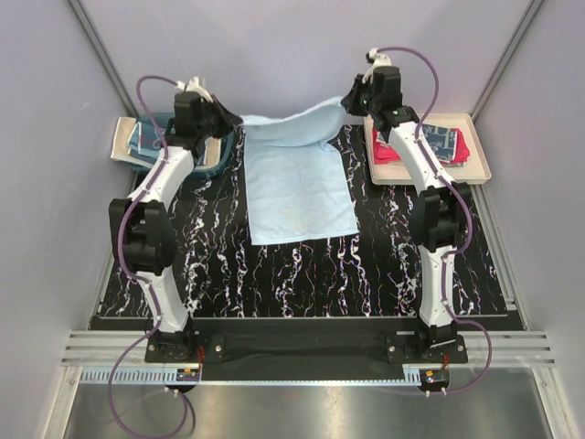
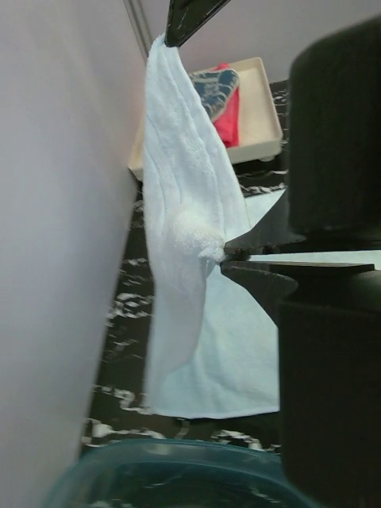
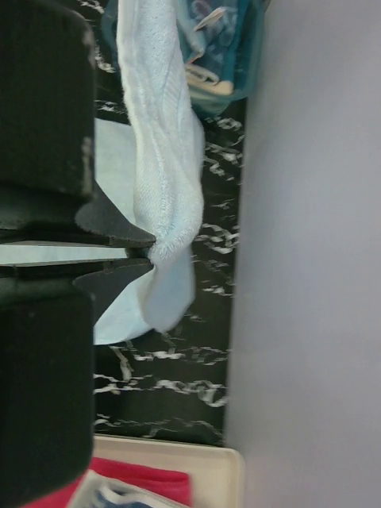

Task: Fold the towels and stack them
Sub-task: Fold the towel

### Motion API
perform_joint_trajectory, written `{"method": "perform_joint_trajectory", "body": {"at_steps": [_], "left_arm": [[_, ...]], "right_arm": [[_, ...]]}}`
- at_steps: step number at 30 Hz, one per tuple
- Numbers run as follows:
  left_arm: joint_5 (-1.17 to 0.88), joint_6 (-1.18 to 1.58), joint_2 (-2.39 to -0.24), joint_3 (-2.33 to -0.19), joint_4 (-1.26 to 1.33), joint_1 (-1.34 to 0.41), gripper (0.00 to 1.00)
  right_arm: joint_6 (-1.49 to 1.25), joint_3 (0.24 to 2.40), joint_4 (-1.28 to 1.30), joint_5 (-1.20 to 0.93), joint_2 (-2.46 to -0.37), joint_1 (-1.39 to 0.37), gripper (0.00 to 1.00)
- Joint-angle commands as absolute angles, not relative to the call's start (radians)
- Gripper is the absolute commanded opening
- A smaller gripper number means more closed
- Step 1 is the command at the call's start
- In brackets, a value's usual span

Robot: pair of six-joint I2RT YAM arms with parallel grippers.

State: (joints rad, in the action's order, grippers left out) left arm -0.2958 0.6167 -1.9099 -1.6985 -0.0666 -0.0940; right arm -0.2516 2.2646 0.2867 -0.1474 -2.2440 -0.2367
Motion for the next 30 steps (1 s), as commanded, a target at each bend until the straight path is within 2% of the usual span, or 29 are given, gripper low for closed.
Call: {"method": "perform_joint_trajectory", "body": {"at_steps": [1, 6, 9, 11, 13, 20, 22, 25, 30], "left_arm": [[-0.316, 0.653, -1.810, -1.585, 0.046, -0.094, 0.00], [-0.302, 0.676, -1.744, -1.392, 0.069, -0.115, 0.00], [-0.284, 0.684, -1.701, -1.322, 0.060, -0.130, 0.00], [-0.270, 0.678, -1.695, -1.334, 0.020, -0.138, 0.00], [-0.262, 0.670, -1.703, -1.373, 0.003, -0.138, 0.00], [-0.233, 0.649, -1.816, -1.621, -0.020, -0.120, 0.00], [-0.239, 0.653, -1.831, -1.685, -0.014, -0.112, 0.00], [-0.236, 0.635, -1.861, -1.753, -0.032, -0.109, 0.00], [-0.242, 0.629, -1.878, -1.735, -0.029, -0.109, 0.00]], "right_arm": [[-0.304, 2.134, 0.287, -0.199, -2.145, -0.227, 0.00], [-0.331, 1.942, 0.308, -0.228, -2.071, -0.226, 0.00], [-0.339, 1.913, 0.339, -0.248, -2.053, -0.227, 0.00], [-0.330, 1.971, 0.414, -0.252, -2.072, -0.226, 0.00], [-0.316, 2.133, 0.516, -0.252, -2.134, -0.225, 0.00], [-0.239, 2.670, 0.598, -0.164, -2.379, -0.212, 0.00], [-0.239, 2.672, 0.520, -0.164, -2.385, -0.207, 0.00], [-0.238, 2.544, 0.372, -0.167, -2.339, -0.207, 0.00], [-0.239, 2.477, 0.370, -0.176, -2.344, -0.207, 0.00]]}}
